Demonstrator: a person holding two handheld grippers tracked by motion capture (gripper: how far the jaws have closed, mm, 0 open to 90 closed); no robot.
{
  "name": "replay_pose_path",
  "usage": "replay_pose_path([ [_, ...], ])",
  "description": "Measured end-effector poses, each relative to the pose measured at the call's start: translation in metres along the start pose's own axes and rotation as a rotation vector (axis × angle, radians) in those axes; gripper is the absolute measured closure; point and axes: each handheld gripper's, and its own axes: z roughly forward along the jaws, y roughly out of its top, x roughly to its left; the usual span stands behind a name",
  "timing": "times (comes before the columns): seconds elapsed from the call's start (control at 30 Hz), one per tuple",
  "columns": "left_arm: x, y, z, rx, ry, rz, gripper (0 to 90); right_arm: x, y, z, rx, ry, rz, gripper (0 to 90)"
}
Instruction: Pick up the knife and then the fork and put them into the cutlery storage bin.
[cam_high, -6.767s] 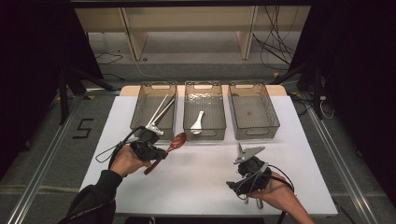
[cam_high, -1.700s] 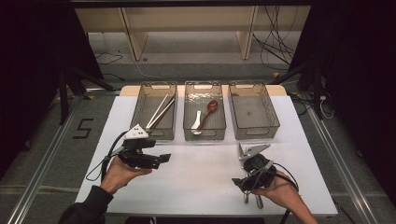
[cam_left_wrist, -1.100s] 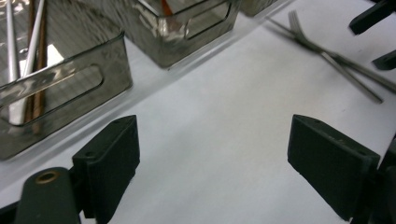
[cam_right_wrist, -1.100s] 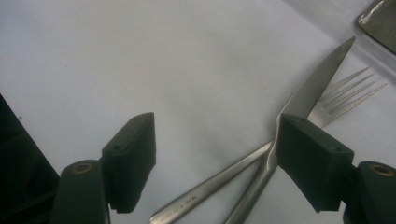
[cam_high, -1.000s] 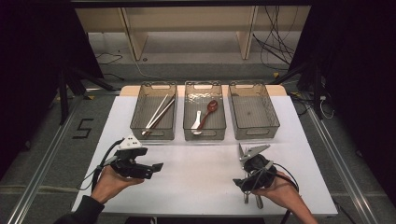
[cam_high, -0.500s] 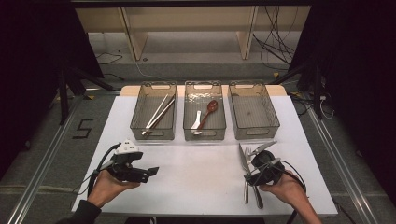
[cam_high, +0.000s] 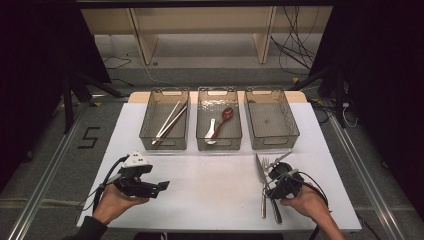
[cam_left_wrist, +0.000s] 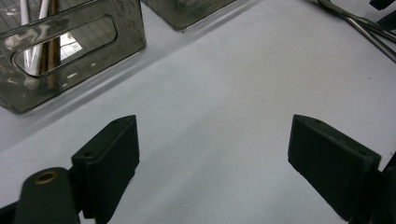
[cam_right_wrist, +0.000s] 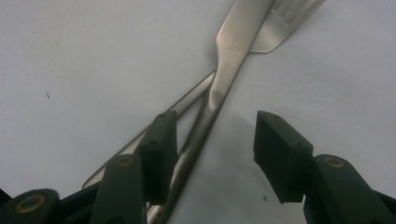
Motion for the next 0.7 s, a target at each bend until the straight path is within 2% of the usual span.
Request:
replay_pose_path([
  [0.43,0.001,-0.001,0.002,0.011,0.002,0.005,16.0,0.004,0.004,0.009,0.079,0.013,-0.034,61.5],
  [0.57,0.0,-0.002,0.002,0.011,0.0,0.002,16.0,0.003,0.004,0.009,0.084,0.033,-0.035,64.4],
  [0.7,0.0,-0.002,0.003,0.02,0.002,0.012,16.0,0.002,0.005,0.01,0.096,0.024,-0.043,68.1],
])
